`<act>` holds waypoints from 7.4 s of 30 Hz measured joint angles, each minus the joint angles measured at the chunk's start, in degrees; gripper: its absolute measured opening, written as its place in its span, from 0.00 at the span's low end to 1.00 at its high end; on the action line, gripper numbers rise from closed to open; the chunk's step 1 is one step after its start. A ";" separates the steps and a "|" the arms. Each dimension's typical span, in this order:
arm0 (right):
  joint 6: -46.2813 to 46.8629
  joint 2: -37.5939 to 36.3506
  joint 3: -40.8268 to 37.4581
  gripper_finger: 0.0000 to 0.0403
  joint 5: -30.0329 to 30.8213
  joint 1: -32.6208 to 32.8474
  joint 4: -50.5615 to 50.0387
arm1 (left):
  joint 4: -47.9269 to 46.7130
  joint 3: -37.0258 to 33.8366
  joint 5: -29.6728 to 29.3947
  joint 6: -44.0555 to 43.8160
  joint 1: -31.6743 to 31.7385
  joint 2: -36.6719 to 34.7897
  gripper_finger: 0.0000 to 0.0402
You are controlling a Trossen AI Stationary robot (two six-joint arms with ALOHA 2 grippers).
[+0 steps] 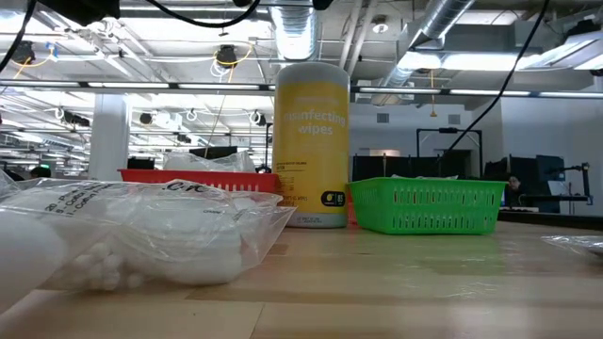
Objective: Pick & Place Travel size toiletries
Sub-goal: Put the black hair brush into the right red bin
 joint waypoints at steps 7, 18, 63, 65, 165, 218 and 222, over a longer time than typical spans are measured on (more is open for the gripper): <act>0.00 0.01 0.00 0.30 -0.02 0.39 1.08 | 0.11 0.00 -0.04 0.02 0.75 -0.02 0.00; -0.01 0.01 0.00 0.30 -0.15 0.44 1.52 | 0.51 0.00 -0.24 1.06 1.29 -0.02 0.00; -1.68 -4.45 0.07 0.00 0.13 0.37 -8.58 | -0.16 -0.06 -2.39 5.69 3.96 -2.28 0.06; -1.04 -5.44 0.07 0.00 0.32 0.37 -11.01 | -0.93 0.00 -2.39 5.61 4.55 -2.28 0.07; 34.11 -13.60 -24.02 0.00 12.04 -25.54 -23.99 | -6.67 -0.04 -2.34 5.51 -2.93 -2.16 0.19; 28.12 -13.76 -16.04 0.41 12.31 -29.40 -38.62 | -7.72 -0.04 -2.34 5.51 -2.93 -2.14 0.19; 28.09 -15.73 -16.06 0.40 12.02 -26.86 -43.11 | -7.73 -0.04 -2.34 5.51 -2.93 -2.14 0.19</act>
